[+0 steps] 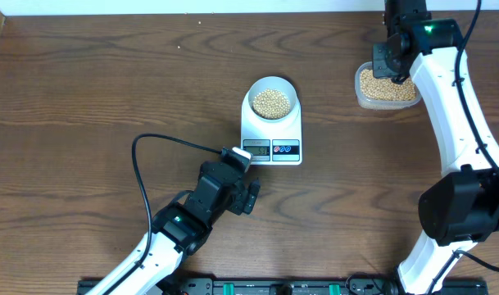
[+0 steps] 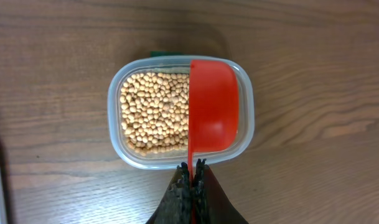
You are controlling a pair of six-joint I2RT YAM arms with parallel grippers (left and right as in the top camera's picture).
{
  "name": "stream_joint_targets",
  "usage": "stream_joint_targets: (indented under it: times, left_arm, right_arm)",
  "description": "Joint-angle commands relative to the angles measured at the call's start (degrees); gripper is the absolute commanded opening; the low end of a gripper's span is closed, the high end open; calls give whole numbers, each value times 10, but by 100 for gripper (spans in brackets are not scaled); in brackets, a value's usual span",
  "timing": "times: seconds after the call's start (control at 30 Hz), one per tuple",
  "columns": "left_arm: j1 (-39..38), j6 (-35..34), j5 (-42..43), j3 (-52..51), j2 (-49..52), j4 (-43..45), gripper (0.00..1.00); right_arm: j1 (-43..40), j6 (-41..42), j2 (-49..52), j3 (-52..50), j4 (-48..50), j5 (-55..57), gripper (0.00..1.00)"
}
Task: Scoop item into bowl and weigh 50g on scale
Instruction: 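Lower the scoop into the chickpea tub with the right gripper, then carry the red scoop over the white bowl on the scale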
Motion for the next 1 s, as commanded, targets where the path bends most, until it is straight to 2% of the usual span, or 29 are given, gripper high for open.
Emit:
stream_joint_targets:
  times: [0.0, 0.17, 0.37, 0.53, 0.7, 0.83, 0.97]
  left_arm:
    - [0, 10, -12, 12, -4, 0, 88]
    - [0, 10, -12, 12, -4, 0, 88]
    - [0, 10, -12, 12, -4, 0, 88]
    - [0, 10, -11, 12, -4, 0, 88]
    - [0, 10, -12, 12, -4, 0, 88]
    - [0, 10, -11, 12, -4, 0, 88]
    - [0, 10, -11, 12, -4, 0, 88]
  right_arm:
    - [2, -33, -13, 9, 1, 26, 1]
    - [-1, -32, -13, 9, -1, -15, 1]
    - [-16, -34, -13, 9, 17, -209, 1]
    - [-3, -76, -13, 9, 67, -349, 1]
    - [37, -136, -13, 9, 103, -348, 1]
    - [69, -147, -13, 9, 137, -349, 1]
    - [94, -215, -9, 9, 139, -361, 1]
